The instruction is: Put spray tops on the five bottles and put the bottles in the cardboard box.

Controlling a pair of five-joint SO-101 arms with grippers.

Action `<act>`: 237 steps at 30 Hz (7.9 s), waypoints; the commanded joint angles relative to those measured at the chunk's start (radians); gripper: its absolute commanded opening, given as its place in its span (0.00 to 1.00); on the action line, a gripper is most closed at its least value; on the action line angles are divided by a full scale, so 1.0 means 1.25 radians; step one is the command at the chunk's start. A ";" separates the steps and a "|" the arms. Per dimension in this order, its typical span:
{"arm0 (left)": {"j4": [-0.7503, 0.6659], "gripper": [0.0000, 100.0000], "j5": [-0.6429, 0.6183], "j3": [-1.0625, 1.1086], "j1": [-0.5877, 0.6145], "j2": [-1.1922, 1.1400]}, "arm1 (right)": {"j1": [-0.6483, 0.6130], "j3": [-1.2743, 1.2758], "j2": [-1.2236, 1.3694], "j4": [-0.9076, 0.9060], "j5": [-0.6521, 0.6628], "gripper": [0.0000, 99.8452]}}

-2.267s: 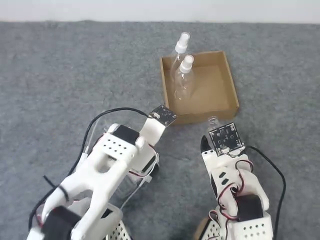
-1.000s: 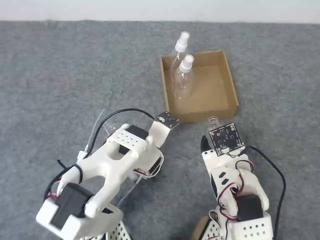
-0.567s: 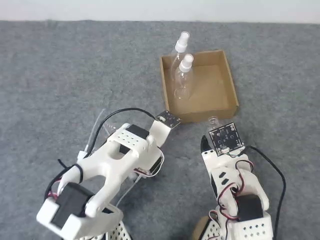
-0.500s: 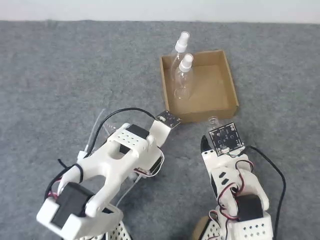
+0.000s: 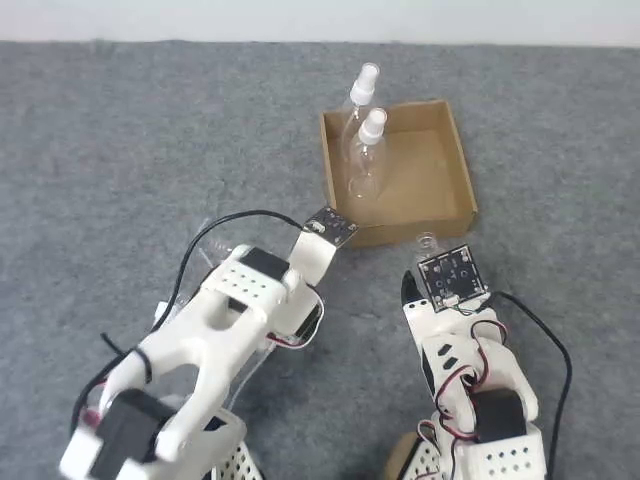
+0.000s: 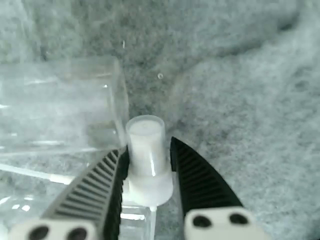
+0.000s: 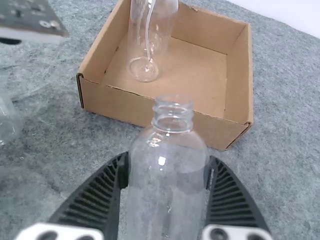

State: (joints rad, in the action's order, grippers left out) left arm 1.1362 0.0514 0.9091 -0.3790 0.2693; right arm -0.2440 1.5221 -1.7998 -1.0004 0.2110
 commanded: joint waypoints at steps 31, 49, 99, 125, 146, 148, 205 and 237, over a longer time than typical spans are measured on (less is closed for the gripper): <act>0.112 0.04 -0.068 0.006 0.006 0.399 | 0.010 -0.014 -0.013 0.021 -0.002 0.11; 0.118 0.01 -0.068 0.010 0.074 0.536 | 0.010 -0.014 -0.013 0.021 -0.002 0.11; 0.005 0.01 -0.432 0.269 0.247 1.245 | 0.003 -0.014 -0.013 0.020 -0.005 0.11; -0.164 0.01 -0.770 0.304 0.383 1.245 | -0.121 -0.001 -0.013 0.002 -0.010 0.11; -0.268 0.01 -0.862 0.357 0.485 1.245 | -0.215 0.027 -0.013 0.010 0.086 0.11; -0.269 0.01 -0.862 0.357 0.485 1.245 | -0.217 0.033 -0.013 0.012 0.109 0.11; -0.296 0.01 -0.766 0.422 0.259 1.245 | -0.277 0.126 -0.013 0.134 0.304 0.12; -0.295 0.01 -0.757 0.461 0.142 1.245 | -0.277 0.126 -0.013 0.128 0.301 0.11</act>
State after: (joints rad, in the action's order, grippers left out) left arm 0.8017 -0.9106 1.4952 -0.1903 1.8052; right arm -0.5831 1.6617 -1.7983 -0.8546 0.5823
